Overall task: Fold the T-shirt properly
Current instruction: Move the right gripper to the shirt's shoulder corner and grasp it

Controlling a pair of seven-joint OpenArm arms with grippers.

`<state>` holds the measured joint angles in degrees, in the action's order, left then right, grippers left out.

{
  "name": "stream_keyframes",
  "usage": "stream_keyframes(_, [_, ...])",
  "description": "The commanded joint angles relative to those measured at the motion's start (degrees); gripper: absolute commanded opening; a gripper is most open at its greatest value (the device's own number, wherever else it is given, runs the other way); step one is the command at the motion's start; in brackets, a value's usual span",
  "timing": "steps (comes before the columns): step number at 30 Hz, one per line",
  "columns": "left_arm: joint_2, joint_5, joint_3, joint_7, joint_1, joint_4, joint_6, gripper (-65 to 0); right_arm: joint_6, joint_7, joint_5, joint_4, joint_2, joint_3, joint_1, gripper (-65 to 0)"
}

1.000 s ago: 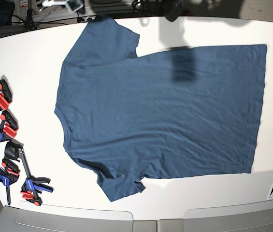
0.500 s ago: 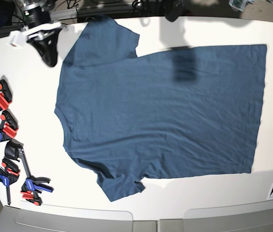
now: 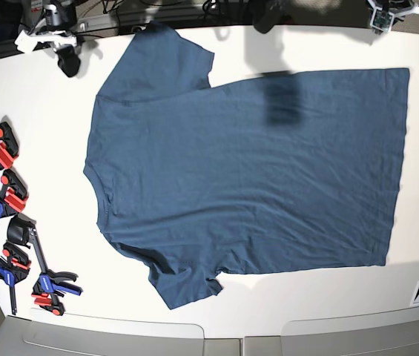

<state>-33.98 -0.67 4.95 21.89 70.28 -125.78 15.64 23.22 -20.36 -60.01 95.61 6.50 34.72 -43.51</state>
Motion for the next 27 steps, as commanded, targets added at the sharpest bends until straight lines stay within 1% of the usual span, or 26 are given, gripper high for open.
stream_keyframes(1, [-0.15,0.15,0.26,-0.92,0.83,-0.92,0.66,-64.5,1.14,1.36,-1.05,1.03,0.66,0.52,-0.28,-42.3])
stream_keyframes(2, [-0.15,0.17,0.26,-0.94,0.83,-0.92,0.66,-64.5,1.14,1.46,-1.03,1.25,0.63,0.52,-0.26,-37.6])
stream_keyframes(3, [-0.15,0.15,0.26,-0.94,0.83,-0.92,0.68,-64.5,1.16,1.46,-1.01,1.42,0.61,0.52,-0.26,-36.1])
stream_keyframes(5, [-0.15,0.15,0.26,-0.92,0.83,-0.92,0.68,-64.5,1.16,1.49,-0.02,1.44,0.63,0.52,-0.17,-36.1])
stream_keyframes(7, [-0.15,0.17,0.26,-0.96,0.81,-0.92,0.68,-64.5,1.14,1.42,2.51,1.44,0.66,0.52,0.87,-36.1])
stream_keyframes(8, [-0.15,0.15,0.26,-0.94,0.81,-0.92,0.66,-64.5,0.55,1.38,4.15,1.44,0.66,0.50,1.84,-36.1])
stream_keyframes(10, [-0.15,0.15,0.26,-0.94,0.81,-0.92,0.66,-64.5,-2.23,0.07,6.99,1.38,0.85,0.50,4.57,-36.1])
stream_keyframes(12, [-0.15,0.15,0.26,-0.94,0.81,-0.92,0.66,-64.5,-3.67,-3.78,8.55,1.33,1.60,0.50,7.52,-36.1])
stream_keyframes(13, [-0.13,0.15,0.26,-0.94,0.81,-0.92,0.66,-64.5,-3.74,-5.66,8.90,1.31,2.03,0.37,8.79,-36.1])
stream_keyframes(15, [0.02,0.17,0.26,-0.94,0.81,-0.92,0.66,-64.5,-3.76,-7.39,8.96,1.16,2.91,-0.31,10.58,-36.1])
stream_keyframes(19, [0.00,0.17,0.26,-0.94,0.81,-0.92,0.66,-64.5,-3.89,-7.37,12.26,-0.28,3.65,-3.28,12.11,-36.1])
stream_keyframes(23, [0.00,0.20,0.26,-0.94,0.81,-0.92,0.66,-64.5,-4.15,-7.37,12.33,-5.01,3.63,-6.43,13.09,-36.1])
stream_keyframes(27, [0.00,0.66,0.26,-0.94,0.81,-0.92,0.66,-64.5,-4.15,-8.09,12.24,-9.18,3.63,-8.22,14.38,-36.1])
